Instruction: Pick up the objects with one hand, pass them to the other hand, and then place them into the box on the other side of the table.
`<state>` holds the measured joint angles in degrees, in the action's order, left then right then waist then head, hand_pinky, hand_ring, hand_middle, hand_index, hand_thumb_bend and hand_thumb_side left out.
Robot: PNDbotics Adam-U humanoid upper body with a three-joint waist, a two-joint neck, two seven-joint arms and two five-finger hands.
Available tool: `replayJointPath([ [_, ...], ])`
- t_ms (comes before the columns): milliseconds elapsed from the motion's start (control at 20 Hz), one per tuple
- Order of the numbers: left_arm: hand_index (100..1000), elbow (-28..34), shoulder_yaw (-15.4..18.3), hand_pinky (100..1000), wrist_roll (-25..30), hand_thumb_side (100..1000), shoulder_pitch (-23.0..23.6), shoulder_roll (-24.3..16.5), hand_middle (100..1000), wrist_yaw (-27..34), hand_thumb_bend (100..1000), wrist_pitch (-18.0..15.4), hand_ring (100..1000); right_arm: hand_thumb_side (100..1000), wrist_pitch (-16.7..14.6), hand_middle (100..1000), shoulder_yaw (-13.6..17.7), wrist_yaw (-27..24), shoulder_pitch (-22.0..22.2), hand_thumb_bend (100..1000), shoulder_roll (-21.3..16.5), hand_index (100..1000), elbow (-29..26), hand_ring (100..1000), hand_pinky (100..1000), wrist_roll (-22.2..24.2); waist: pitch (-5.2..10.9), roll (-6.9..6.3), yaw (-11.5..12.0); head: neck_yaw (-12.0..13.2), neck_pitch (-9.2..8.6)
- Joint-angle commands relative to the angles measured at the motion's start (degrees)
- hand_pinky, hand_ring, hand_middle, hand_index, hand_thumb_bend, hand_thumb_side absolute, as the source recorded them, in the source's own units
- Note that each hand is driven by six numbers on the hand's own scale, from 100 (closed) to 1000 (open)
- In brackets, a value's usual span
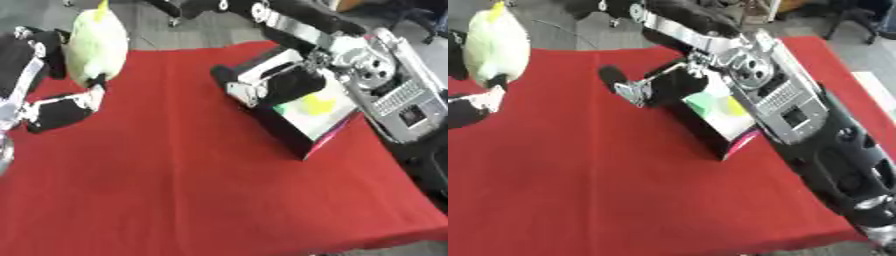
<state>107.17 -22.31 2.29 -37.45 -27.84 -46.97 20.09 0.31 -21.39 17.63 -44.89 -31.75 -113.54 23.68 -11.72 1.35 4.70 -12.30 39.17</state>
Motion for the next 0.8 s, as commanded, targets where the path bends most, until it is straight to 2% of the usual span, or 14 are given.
replayJointPath([
  [50,395,3.02,-0.7,501,-2.89,377,0.11,0.64,320,-2.49,100,0.27,414,100,-0.33,863,-1.09,2.88,-1.68,100,0.36,950,-0.83,1000,969,2.73,1.27,-0.11,0.01,-0.59,-0.2],
  [350,396,1.16,-3.36,506,-5.95,385,0.94,1.85,319,-0.93,100,-1.85,414,100,-0.29,859,-0.36,7.92,-4.07,100,2.86,960,0.34,1000,960,8.52,1.22,-0.23,-0.06,-1.18,-0.07],
  [650,397,0.07,-4.28,507,-5.72,382,0.88,2.16,327,-0.44,100,-3.63,415,100,0.93,860,0.77,9.27,-5.09,100,3.59,962,-0.38,1000,957,12.23,1.18,-0.23,-0.06,-1.35,-0.02],
  [700,396,-0.17,-4.48,503,-5.6,385,1.08,2.2,332,-0.3,100,-3.59,411,100,0.87,866,1.03,9.4,-5.32,158,3.77,947,-0.62,1000,900,12.2,1.2,-0.25,-0.09,-1.32,-0.05],
  [800,396,-0.79,-5.05,504,-4.77,385,1.46,2.27,333,0.32,100,-3.46,412,100,-0.27,865,2.76,10.58,-6.68,228,4.23,944,-0.94,1000,891,11.09,1.17,-0.2,-0.16,-1.17,-0.16],
])
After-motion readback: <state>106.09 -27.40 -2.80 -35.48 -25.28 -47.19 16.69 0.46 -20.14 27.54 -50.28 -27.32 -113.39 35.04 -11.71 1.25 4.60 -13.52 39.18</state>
